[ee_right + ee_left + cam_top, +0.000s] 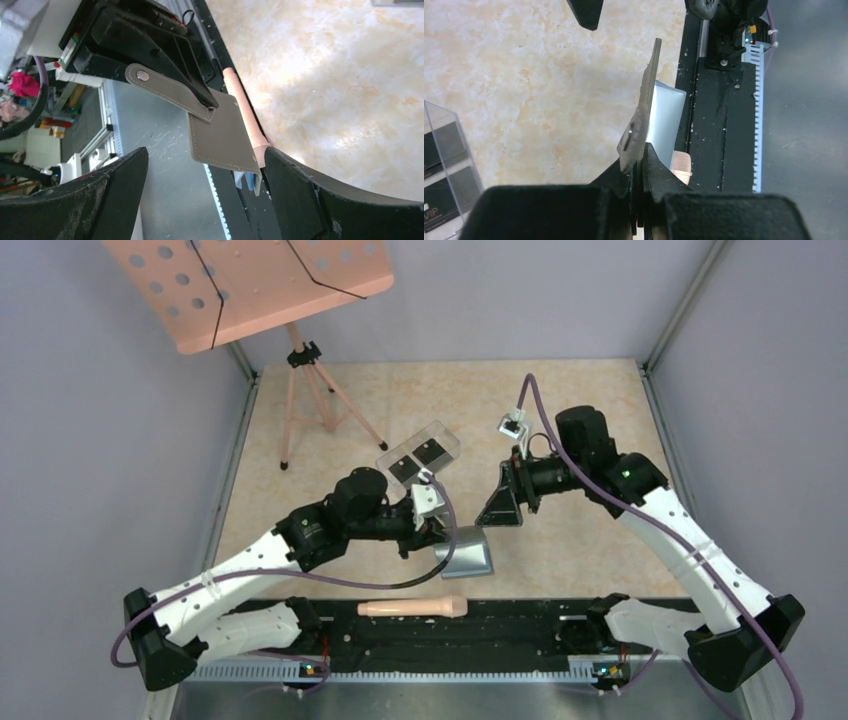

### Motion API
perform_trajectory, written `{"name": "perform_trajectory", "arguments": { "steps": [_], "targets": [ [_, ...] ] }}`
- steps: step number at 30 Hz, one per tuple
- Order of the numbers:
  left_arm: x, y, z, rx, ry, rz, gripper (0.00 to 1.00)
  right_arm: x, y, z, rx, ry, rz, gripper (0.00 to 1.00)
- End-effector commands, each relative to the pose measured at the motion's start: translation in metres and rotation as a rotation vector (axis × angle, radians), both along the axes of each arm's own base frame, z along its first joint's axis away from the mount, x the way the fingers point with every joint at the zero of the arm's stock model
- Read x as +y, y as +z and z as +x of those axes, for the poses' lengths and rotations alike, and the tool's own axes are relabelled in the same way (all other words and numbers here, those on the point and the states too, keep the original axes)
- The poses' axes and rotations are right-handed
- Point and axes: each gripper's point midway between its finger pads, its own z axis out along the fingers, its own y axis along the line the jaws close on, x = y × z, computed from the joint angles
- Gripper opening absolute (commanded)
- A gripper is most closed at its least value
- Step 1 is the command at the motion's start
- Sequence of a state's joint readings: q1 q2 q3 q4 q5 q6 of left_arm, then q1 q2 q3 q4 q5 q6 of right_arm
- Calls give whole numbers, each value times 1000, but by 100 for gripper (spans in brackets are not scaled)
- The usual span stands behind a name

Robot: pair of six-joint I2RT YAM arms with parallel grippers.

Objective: Put the credit cards into the card holder
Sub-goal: Open the card holder.

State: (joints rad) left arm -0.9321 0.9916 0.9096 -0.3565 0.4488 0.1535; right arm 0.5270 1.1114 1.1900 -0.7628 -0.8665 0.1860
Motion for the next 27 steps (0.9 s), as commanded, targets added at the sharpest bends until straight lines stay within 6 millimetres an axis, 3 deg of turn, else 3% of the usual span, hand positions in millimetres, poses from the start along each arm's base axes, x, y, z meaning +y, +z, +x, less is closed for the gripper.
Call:
{"name": "perform_trajectory", "arguments": {
  "steps": [1, 9, 20, 27],
  "targets": [
    [-6, 30, -7, 40, 18, -126, 0, 9, 10, -8, -6, 75, 103, 86],
    [-10, 39, -4, 88, 55, -154, 0, 25, 3, -20, 34, 132, 141, 81],
    [-14, 49, 1, 90, 70, -168, 0, 34, -22, -15, 44, 98, 82, 48],
    [-14, 57, 2, 85, 80, -195, 0, 34, -29, -11, 37, 84, 65, 38]
  ]
}}
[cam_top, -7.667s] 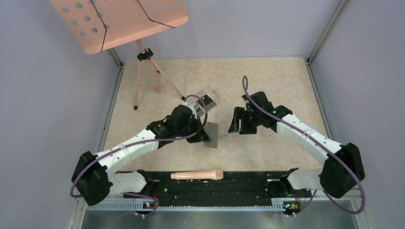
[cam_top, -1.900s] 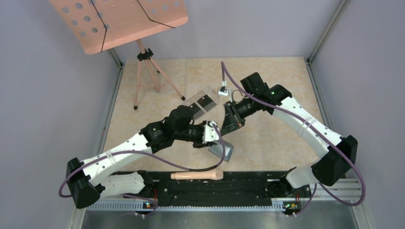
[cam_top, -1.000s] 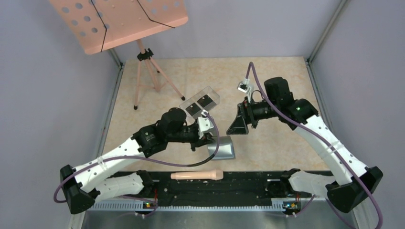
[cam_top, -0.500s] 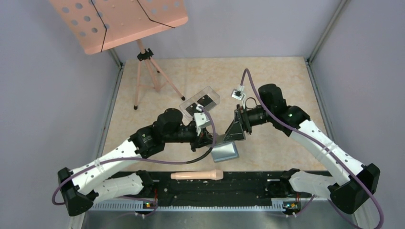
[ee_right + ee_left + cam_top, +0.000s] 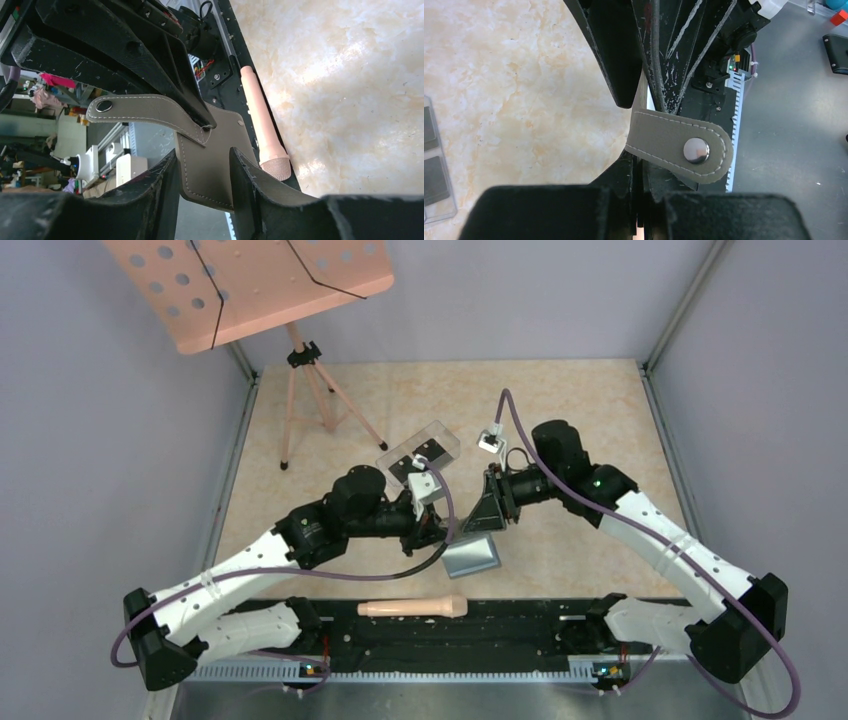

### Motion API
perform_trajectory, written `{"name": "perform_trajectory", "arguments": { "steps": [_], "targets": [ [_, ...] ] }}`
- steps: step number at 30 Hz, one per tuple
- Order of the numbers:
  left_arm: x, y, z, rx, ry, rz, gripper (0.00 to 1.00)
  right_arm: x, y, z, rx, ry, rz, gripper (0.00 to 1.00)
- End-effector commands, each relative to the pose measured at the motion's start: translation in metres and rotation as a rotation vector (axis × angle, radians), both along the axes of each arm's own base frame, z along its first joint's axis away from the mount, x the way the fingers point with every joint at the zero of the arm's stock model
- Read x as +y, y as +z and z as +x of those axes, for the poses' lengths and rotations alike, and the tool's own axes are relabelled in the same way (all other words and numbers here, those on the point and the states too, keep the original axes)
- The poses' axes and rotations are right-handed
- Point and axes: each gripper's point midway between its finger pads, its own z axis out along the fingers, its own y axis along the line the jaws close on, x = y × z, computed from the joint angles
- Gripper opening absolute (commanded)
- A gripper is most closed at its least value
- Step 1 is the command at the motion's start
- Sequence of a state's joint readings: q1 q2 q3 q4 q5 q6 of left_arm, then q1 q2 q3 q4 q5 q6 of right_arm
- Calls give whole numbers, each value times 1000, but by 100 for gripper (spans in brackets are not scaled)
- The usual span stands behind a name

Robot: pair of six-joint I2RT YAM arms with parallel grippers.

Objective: Put the credit cards into the card holder
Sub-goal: Open the card holder.

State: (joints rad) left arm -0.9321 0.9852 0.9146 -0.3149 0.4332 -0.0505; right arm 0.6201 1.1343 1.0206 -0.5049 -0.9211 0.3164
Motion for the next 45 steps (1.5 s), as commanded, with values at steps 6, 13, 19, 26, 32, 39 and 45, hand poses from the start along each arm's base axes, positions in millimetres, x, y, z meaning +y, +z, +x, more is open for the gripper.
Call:
{"name": "perform_trajectory", "arguments": {
  "steps": [6, 13, 19, 26, 32, 39, 45],
  "targets": [
    [-9, 47, 10, -70, 45, -144, 10, 7, 1, 9, -52, -12, 7, 0],
    [11, 52, 47, -39, 354, -221, 84, 3, -1, 35, -55, -167, -25, 0],
    [50, 31, 71, 113, 695, -309, 98, -5, 2, 52, -26, -242, -10, 0],
    [73, -34, 57, 394, 869, -206, 99, -17, -2, 64, -18, -313, -28, 0],
    [79, -77, 43, 577, 922, -165, 99, -26, -7, 67, 22, -349, -6, 0],
    [52, -99, 29, 679, 800, -92, 95, -31, -8, 67, 78, -358, 53, 0],
    [22, -107, 29, 710, 696, 16, 94, -29, -5, 65, 105, -350, 78, 0]
  ]
}}
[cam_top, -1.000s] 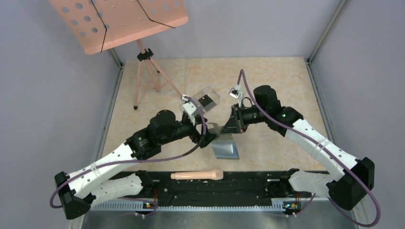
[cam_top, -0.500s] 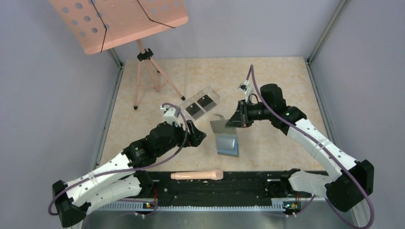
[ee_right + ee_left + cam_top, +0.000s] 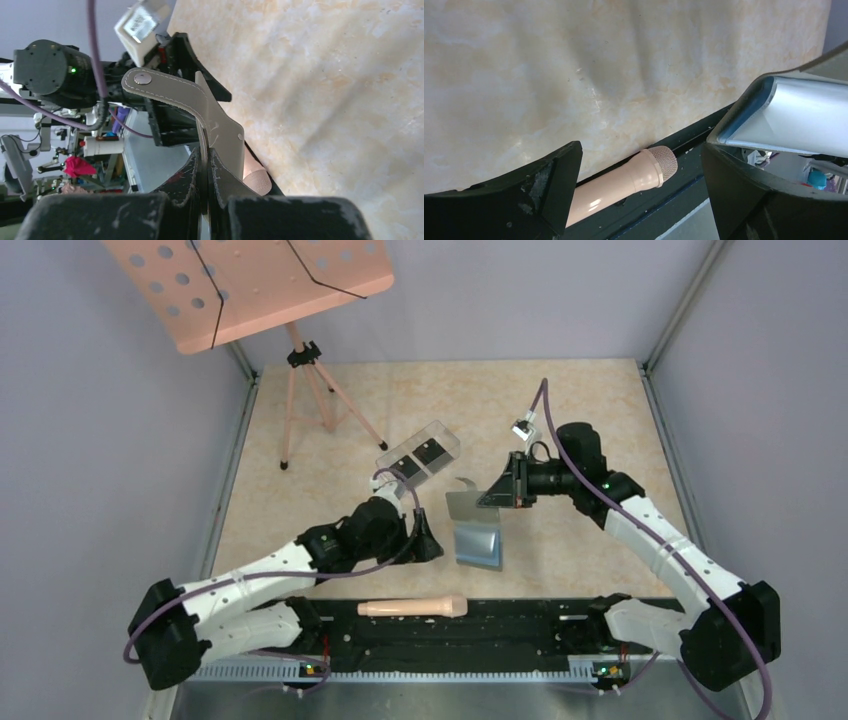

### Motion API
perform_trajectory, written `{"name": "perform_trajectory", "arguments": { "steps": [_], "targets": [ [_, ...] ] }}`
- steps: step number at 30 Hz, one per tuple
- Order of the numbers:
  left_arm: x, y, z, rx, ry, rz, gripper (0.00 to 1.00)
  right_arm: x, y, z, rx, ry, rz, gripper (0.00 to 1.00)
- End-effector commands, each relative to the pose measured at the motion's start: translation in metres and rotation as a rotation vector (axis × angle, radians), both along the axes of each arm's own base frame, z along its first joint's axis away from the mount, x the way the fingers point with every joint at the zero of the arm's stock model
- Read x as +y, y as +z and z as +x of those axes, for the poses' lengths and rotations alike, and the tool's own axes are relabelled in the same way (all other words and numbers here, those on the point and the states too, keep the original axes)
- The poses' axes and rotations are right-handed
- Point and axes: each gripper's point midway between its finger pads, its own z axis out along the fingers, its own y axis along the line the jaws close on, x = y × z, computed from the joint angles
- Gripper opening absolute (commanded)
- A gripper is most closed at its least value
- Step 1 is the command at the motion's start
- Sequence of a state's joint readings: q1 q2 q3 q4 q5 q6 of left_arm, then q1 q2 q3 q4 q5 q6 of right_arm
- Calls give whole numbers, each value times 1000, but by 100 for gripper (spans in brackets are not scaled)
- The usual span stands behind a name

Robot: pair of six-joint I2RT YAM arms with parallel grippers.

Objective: Put the credit cards into the card holder
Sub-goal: Open the card holder.

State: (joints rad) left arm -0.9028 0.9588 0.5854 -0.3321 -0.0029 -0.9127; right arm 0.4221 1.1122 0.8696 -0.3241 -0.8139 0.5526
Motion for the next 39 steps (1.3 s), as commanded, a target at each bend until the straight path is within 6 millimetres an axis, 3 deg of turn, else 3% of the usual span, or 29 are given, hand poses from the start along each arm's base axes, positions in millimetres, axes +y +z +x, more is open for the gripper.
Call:
{"name": "perform_trajectory", "arguments": {
  "steps": [1, 6, 13, 22, 32, 39],
  "targets": [
    [-37, 27, 7, -18, -119, -73, 93, 2, 25, -1, -52, 11, 76, 0],
    [-44, 20, 19, 14, -131, 33, 92, 3, 25, -2, -31, 7, 82, 0],
    [-58, 37, 28, 3, -165, 47, 87, 1, 18, 3, -19, -18, 60, 0],
    [-43, 48, 16, -19, -169, 31, 82, 1, 8, 8, -6, -30, 33, 0],
    [-17, 36, 32, -49, 14, 84, 81, 4, 9, 9, 12, -26, 61, 0],
    [-27, 24, 30, 4, 16, 49, 79, 6, 14, 6, 22, -13, 90, 0]
  ]
}}
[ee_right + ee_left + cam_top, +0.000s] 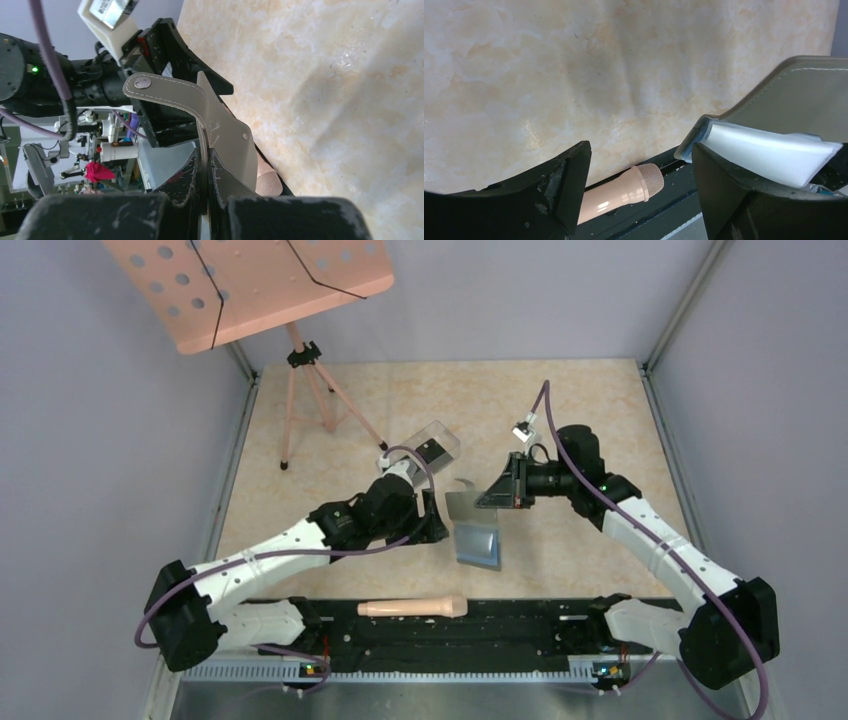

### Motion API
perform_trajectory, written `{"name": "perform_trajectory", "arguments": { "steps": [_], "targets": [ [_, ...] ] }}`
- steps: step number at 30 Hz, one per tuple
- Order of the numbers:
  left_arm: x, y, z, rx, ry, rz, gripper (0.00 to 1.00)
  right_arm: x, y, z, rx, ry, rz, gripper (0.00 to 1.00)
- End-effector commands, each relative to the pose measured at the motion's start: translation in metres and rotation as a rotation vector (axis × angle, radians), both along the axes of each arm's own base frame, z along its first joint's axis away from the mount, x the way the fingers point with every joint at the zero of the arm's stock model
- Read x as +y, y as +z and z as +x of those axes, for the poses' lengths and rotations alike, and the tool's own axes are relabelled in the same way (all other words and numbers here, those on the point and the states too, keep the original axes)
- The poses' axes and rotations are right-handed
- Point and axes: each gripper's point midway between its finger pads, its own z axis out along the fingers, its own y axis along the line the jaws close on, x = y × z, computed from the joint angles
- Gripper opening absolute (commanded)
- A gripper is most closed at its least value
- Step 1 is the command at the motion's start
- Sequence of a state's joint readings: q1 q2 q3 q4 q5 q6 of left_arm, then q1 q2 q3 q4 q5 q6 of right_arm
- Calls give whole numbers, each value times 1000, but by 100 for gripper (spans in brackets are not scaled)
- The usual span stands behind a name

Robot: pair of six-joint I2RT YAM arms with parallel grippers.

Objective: Put the credit cards into the card holder
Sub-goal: Open the card holder, then place the card holder at the center of the board.

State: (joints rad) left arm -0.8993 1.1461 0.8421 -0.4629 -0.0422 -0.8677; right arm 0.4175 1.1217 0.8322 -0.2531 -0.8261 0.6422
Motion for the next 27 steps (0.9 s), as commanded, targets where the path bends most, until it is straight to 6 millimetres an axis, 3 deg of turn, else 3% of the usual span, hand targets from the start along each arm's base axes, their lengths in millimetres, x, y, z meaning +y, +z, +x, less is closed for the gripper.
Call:
{"name": "perform_trajectory", "arguments": {
  "steps": [1, 9, 15, 27],
  "targets": [
    [-9, -6, 1, 10, 8, -54, 78, 3, 18, 4, -37, 12, 60, 0],
    [-18, -8, -3, 16, -25, -135, 76, 1, 22, 4, -23, 11, 86, 0],
    [-22, 6, -4, -36, -66, -179, 74, 0, 19, 4, -12, 10, 84, 0],
    [-9, 42, 8, -160, -69, -234, 71, -1, 9, 4, 12, 5, 58, 0]
  ]
}}
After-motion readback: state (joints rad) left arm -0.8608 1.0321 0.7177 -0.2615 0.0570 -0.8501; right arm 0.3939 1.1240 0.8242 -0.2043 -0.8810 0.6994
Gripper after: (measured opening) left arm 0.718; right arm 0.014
